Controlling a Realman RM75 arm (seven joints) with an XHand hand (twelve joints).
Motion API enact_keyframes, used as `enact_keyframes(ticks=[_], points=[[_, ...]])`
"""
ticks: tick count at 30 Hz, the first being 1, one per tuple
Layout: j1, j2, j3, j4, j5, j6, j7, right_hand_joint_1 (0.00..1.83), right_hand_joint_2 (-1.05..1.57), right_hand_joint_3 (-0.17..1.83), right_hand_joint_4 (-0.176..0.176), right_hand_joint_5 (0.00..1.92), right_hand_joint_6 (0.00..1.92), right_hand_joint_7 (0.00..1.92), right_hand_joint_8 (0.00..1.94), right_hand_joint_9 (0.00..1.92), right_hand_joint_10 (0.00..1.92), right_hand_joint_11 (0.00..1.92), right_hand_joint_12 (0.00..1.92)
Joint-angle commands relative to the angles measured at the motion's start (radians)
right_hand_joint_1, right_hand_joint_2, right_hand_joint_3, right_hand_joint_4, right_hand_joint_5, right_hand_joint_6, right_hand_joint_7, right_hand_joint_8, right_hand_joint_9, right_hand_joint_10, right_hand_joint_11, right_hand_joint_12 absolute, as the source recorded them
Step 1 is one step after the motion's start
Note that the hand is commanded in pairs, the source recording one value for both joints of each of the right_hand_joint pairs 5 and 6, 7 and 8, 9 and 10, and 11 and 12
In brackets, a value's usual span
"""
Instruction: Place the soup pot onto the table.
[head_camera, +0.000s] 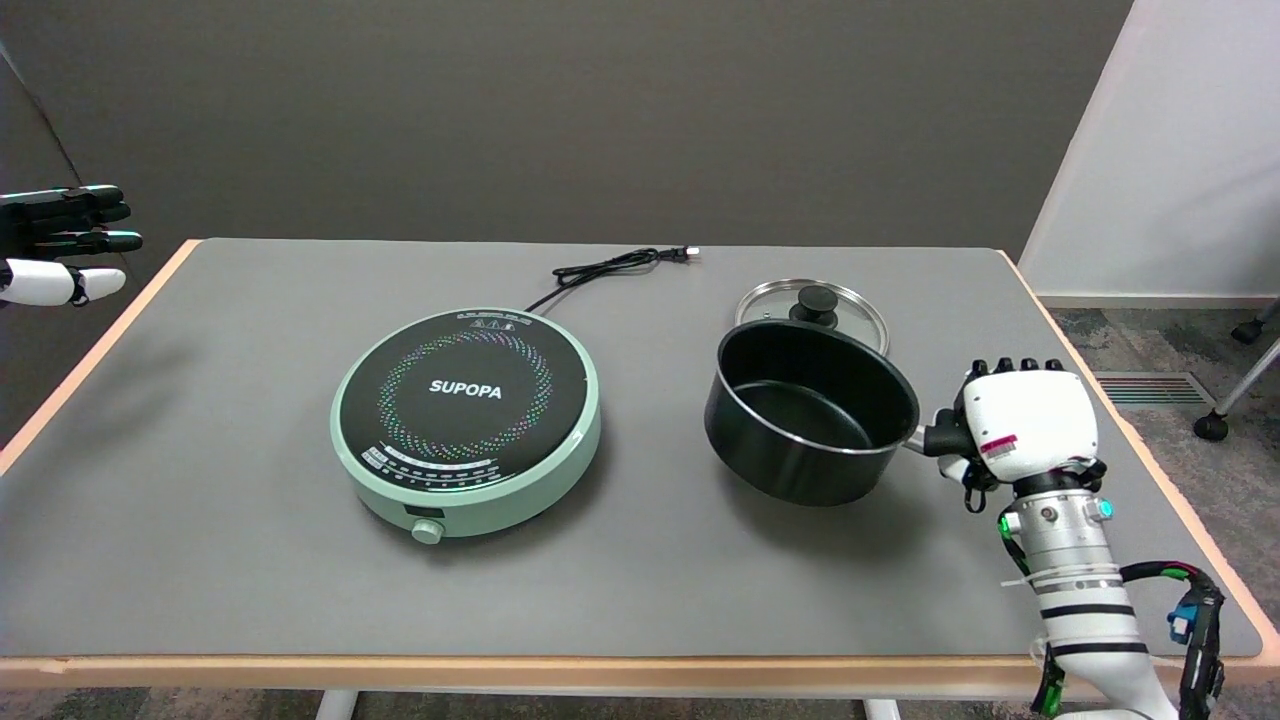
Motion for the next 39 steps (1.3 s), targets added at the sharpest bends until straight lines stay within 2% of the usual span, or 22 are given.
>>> enact_keyframes(ticks=[1,7,12,15,19,28,31,35,39], points=[[0.032,-0.017,-0.081,-0.125,0.001,0.100,0.001,0.91,1.37,0.69,-0.077,1.84,1.84,1.84,1.84,1.84,1.84,1.84,1.84],[0.034,-0.016,-0.083,-0.127,-0.003,0.100,0.001,0.91,1.39,0.62,-0.080,1.81,1.81,1.81,1.81,1.81,1.81,1.81,1.81],[0.042,-0.007,-0.083,-0.130,-0.003,0.096,0.001,0.90,1.35,0.63,-0.096,1.53,1.53,1.53,1.53,1.53,1.53,1.53,1.53],[0.047,-0.005,-0.083,-0.133,-0.003,0.092,0.001,0.90,1.22,0.81,-0.084,1.35,1.35,1.35,1.35,1.35,1.35,1.35,1.35],[0.053,0.002,-0.083,-0.138,-0.003,0.091,0.001,0.88,1.16,0.90,-0.064,1.25,1.25,1.25,1.25,1.25,1.25,1.25,1.25],[0.055,0.009,-0.075,-0.140,-0.003,0.089,0.001,0.86,1.12,1.02,-0.032,1.18,1.18,1.18,1.18,1.18,1.18,1.18,1.18],[0.059,0.011,-0.074,-0.146,-0.003,0.090,0.001,0.86,1.07,1.14,-0.027,1.17,1.17,1.17,1.17,1.17,1.17,1.17,1.17],[0.061,0.014,-0.074,-0.148,-0.003,0.092,0.001,0.87,0.90,1.40,-0.020,1.16,1.16,1.16,1.16,1.16,1.16,1.16,1.16],[0.064,0.018,-0.074,-0.147,-0.003,0.090,0.001,0.91,0.44,1.83,0.002,1.06,1.06,1.06,1.06,1.06,1.06,1.06,1.06]])
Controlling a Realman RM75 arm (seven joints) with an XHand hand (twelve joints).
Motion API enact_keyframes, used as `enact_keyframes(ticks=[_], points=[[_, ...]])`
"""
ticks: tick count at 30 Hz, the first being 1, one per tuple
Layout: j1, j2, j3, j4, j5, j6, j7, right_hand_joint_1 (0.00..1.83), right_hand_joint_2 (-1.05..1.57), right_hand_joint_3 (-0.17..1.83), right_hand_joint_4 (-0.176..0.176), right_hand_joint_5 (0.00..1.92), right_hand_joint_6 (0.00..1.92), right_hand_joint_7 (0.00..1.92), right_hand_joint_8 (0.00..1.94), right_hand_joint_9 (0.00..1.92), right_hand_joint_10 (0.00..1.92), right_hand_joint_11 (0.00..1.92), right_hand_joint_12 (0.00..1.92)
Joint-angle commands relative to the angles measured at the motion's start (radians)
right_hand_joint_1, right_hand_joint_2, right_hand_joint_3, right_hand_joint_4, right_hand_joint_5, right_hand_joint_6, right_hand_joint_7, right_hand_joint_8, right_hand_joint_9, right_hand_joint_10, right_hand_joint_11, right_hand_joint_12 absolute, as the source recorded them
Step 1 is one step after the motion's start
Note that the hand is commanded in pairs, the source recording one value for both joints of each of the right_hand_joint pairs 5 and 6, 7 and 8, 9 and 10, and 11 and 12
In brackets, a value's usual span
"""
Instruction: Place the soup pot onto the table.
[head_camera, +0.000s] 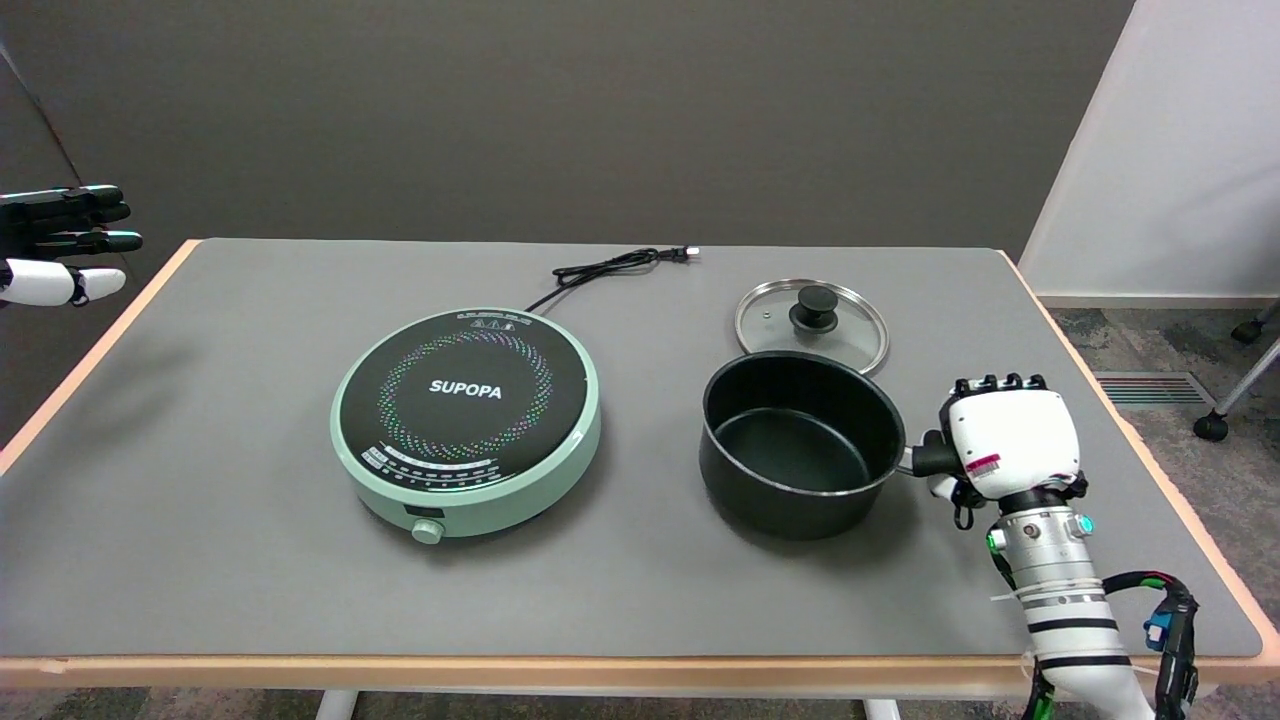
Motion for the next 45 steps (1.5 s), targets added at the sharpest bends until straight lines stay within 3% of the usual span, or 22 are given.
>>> enact_keyframes(ticks=[1,2,4,5,6,9,12,20,25,29,32,37,45], points=[[0.012,0.013,0.001,-0.010,0.000,0.012,0.000,0.95,0.18,1.83,0.139,0.94,0.94,0.94,0.94,0.94,0.94,0.94,0.94],[0.013,0.013,0.001,-0.009,0.001,0.010,0.000,1.02,-0.12,1.83,0.176,0.68,0.68,0.68,0.68,0.68,0.68,0.68,0.68],[0.014,0.013,0.001,-0.006,0.002,0.005,0.000,1.05,-0.46,1.83,0.176,0.22,0.22,0.22,0.22,0.22,0.22,0.22,0.22],[0.016,0.013,0.001,-0.005,0.002,0.003,0.000,1.07,-0.52,1.83,0.105,0.14,0.14,0.14,0.14,0.14,0.14,0.14,0.14],[0.017,0.013,0.001,-0.003,0.002,0.001,0.000,1.09,-0.55,1.79,0.021,0.13,0.13,0.13,0.13,0.13,0.13,0.13,0.13],[0.019,0.015,0.001,0.003,0.002,-0.004,0.000,1.17,-0.56,1.32,0.015,0.16,0.16,0.16,0.16,0.16,0.16,0.16,0.16],[0.017,0.017,0.004,0.025,0.006,-0.011,0.000,1.21,-0.61,1.17,0.025,0.15,0.15,0.15,0.15,0.15,0.15,0.15,0.15],[-0.022,0.027,0.052,0.197,0.011,-0.089,0.010,1.23,-0.75,1.22,0.081,0.09,0.09,0.09,0.09,0.09,0.09,0.09,0.09],[-0.045,0.013,0.057,0.328,0.046,-0.126,0.112,1.24,-0.81,1.19,0.105,0.05,0.05,0.05,0.05,0.05,0.05,0.05,0.05],[-0.055,-0.003,0.043,0.405,0.086,-0.124,0.110,1.24,-0.83,1.16,0.094,0.04,0.04,0.04,0.04,0.04,0.04,0.04,0.04],[-0.067,-0.041,0.040,0.430,0.113,-0.116,0.103,1.24,-0.85,1.13,0.061,0.04,0.04,0.04,0.04,0.04,0.04,0.04,0.04],[-0.108,-0.136,0.039,0.431,0.135,-0.089,-0.022,1.26,-0.87,1.10,0.039,0.04,0.04,0.04,0.04,0.04,0.04,0.04,0.04],[-0.151,-0.192,-0.061,0.416,0.137,0.097,-0.149,1.26,-0.86,1.11,0.023,0.04,0.04,0.04,0.04,0.04,0.04,0.04,0.04]])
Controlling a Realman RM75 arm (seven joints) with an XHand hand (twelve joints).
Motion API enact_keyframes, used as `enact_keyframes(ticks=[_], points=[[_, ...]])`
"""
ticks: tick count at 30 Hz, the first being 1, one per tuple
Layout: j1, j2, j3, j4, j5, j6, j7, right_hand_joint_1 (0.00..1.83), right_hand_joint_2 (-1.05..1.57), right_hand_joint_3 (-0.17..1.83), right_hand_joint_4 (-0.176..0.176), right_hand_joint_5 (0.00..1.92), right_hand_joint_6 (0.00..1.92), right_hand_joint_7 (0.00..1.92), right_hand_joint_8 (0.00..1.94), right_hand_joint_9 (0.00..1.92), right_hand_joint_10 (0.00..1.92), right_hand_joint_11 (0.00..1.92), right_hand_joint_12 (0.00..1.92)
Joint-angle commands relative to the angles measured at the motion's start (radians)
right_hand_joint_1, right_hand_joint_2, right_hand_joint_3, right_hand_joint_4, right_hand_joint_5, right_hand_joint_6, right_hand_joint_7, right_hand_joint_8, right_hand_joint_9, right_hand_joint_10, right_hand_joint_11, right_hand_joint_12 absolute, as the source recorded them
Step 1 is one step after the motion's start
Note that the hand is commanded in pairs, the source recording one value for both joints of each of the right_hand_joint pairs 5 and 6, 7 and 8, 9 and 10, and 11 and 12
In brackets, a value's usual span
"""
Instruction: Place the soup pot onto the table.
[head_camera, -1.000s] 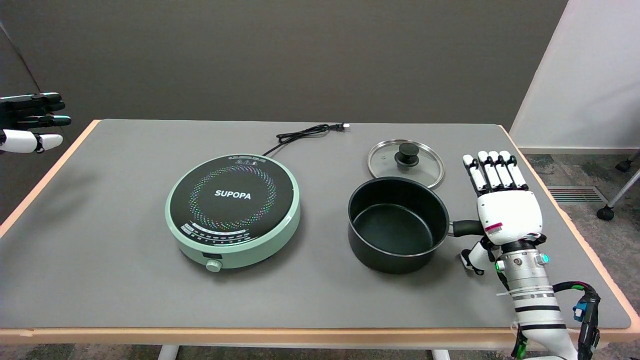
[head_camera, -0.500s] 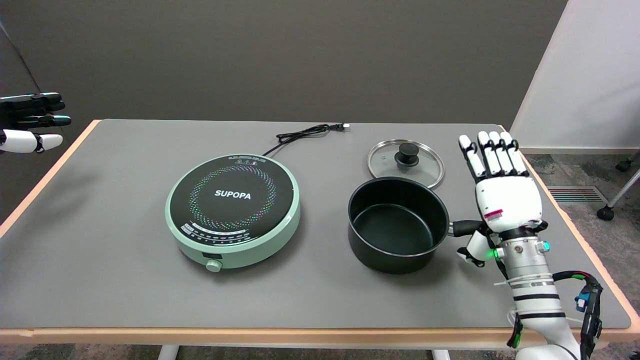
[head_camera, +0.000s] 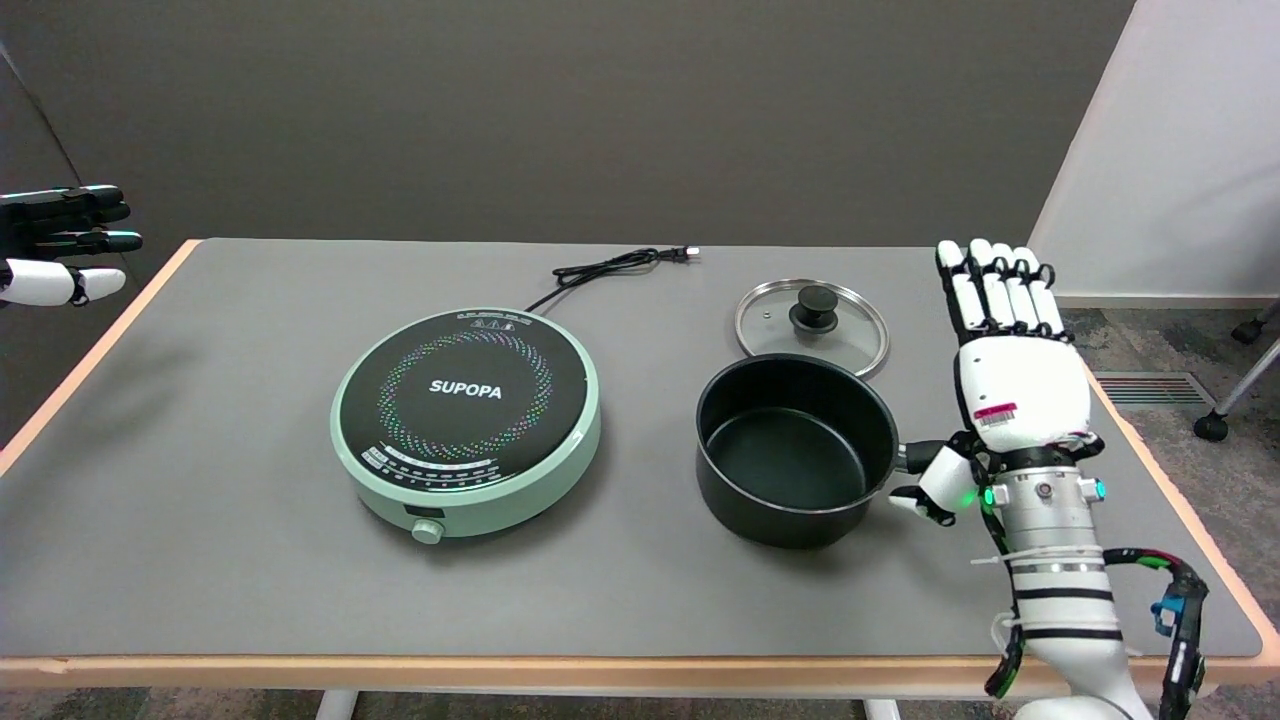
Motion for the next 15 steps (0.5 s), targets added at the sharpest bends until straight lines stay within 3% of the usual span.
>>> enact_keyframes(ticks=[1,10,15], points=[[-0.090,-0.139,-0.114,0.081,0.055,0.216,-0.184,1.26,-0.86,1.12,0.021,0.04,0.04,0.04,0.04,0.04,0.04,0.04,0.04],[-0.056,-0.113,-0.317,0.053,0.030,0.543,-0.192,1.22,-0.81,1.30,0.011,0.03,0.03,0.03,0.03,0.03,0.03,0.03,0.03],[-0.015,-0.111,-0.345,0.058,-0.061,0.581,-0.183,1.19,-0.73,1.37,0.016,0.02,0.02,0.02,0.02,0.02,0.02,0.02,0.02]])
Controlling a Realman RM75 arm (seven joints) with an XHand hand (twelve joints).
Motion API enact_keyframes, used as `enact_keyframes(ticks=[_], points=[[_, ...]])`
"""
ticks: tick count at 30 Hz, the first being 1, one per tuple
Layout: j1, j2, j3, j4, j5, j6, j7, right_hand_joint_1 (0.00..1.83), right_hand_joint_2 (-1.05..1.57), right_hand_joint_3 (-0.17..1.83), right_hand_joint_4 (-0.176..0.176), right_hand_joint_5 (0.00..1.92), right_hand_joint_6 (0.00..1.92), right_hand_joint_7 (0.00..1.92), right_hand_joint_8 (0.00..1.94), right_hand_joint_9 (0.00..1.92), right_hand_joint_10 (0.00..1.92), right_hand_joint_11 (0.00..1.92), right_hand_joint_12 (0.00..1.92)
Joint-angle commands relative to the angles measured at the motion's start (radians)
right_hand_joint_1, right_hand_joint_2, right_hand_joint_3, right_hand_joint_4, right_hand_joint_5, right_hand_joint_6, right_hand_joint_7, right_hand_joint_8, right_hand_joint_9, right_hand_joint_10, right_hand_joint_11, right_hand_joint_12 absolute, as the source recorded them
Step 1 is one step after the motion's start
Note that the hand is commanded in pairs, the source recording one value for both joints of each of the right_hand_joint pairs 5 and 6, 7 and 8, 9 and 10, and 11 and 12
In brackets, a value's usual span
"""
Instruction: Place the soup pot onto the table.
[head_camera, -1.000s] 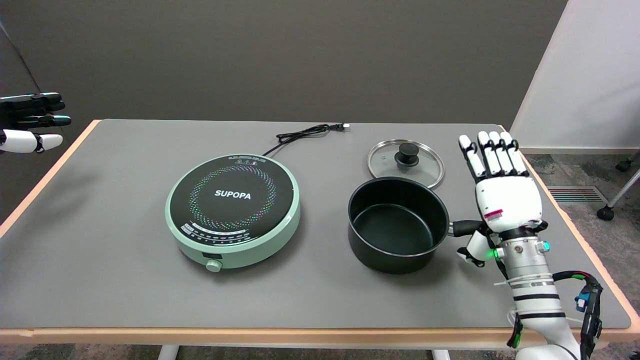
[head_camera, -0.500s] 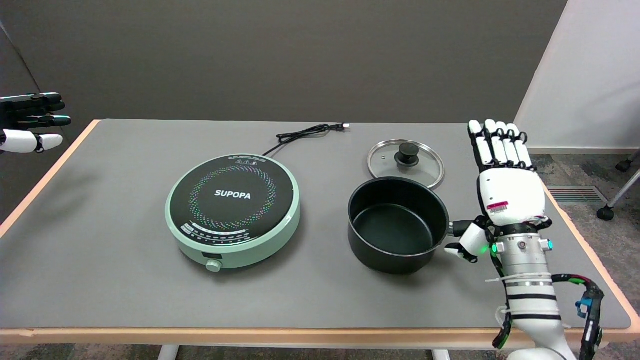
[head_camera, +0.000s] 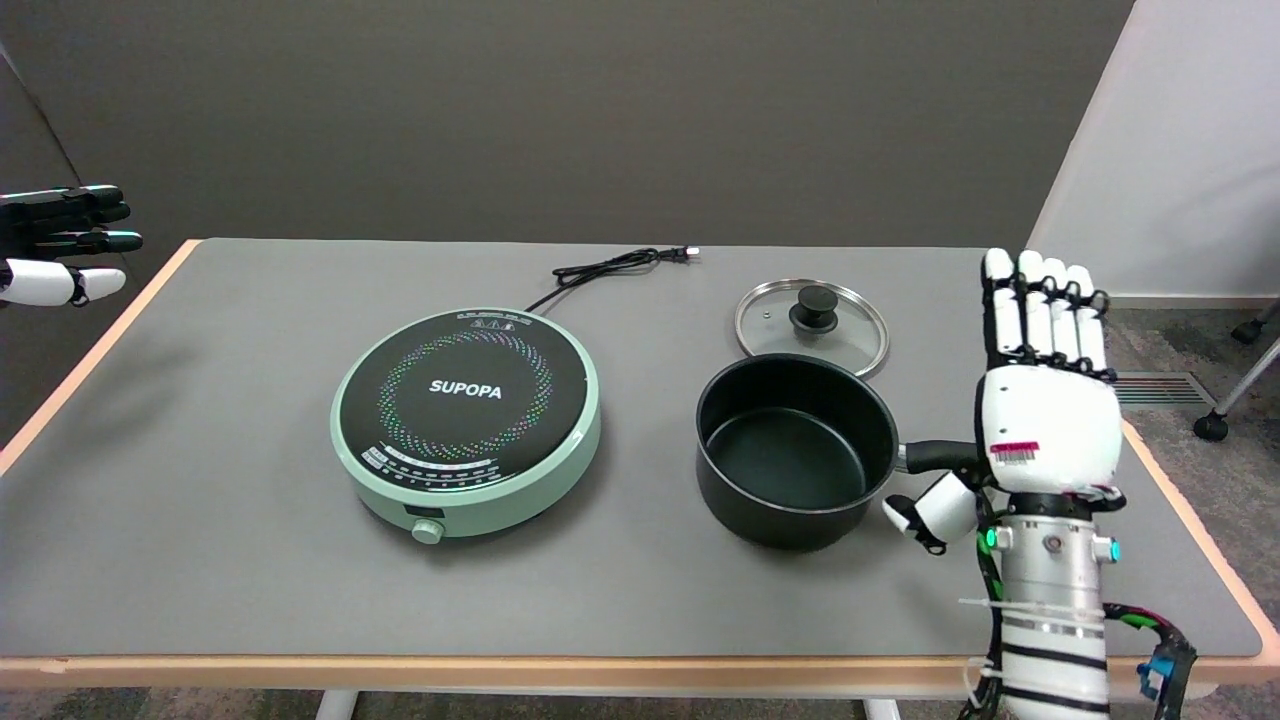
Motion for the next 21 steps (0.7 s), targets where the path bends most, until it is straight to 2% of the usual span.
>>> enact_keyframes(ticks=[1,4,6,9,14,15,16,21], points=[[0.059,-0.023,-0.232,0.005,-0.105,0.349,-0.062,1.18,-0.71,1.38,0.017,0.02,0.02,0.02,0.02,0.02,0.02,0.02,0.02],[0.148,-0.006,-0.261,-0.004,-0.110,0.330,-0.030,1.16,-0.61,1.36,0.017,0.02,0.02,0.02,0.02,0.02,0.02,0.02,0.02],[0.210,0.023,-0.280,-0.005,-0.099,0.314,0.033,1.14,-0.45,1.35,0.015,0.02,0.02,0.02,0.02,0.02,0.02,0.02,0.02],[0.285,0.063,-0.278,-0.023,-0.064,0.311,0.137,1.12,-0.20,1.27,-0.008,0.02,0.02,0.02,0.02,0.02,0.02,0.02,0.02],[0.323,0.135,-0.195,-0.032,0.099,0.179,0.479,1.09,0.03,1.15,-0.025,0.02,0.02,0.02,0.02,0.02,0.02,0.02,0.02],[0.322,0.148,-0.175,-0.034,0.120,0.148,0.554,1.08,0.11,1.10,-0.135,0.02,0.02,0.02,0.02,0.02,0.02,0.02,0.02],[0.320,0.159,-0.158,-0.037,0.142,0.112,0.633,1.08,0.14,1.06,-0.173,0.04,0.04,0.04,0.04,0.04,0.04,0.04,0.04],[0.303,0.215,-0.110,-0.065,0.239,-0.027,0.990,1.02,0.58,0.77,-0.176,0.15,0.15,0.15,0.15,0.15,0.15,0.15,0.15]])
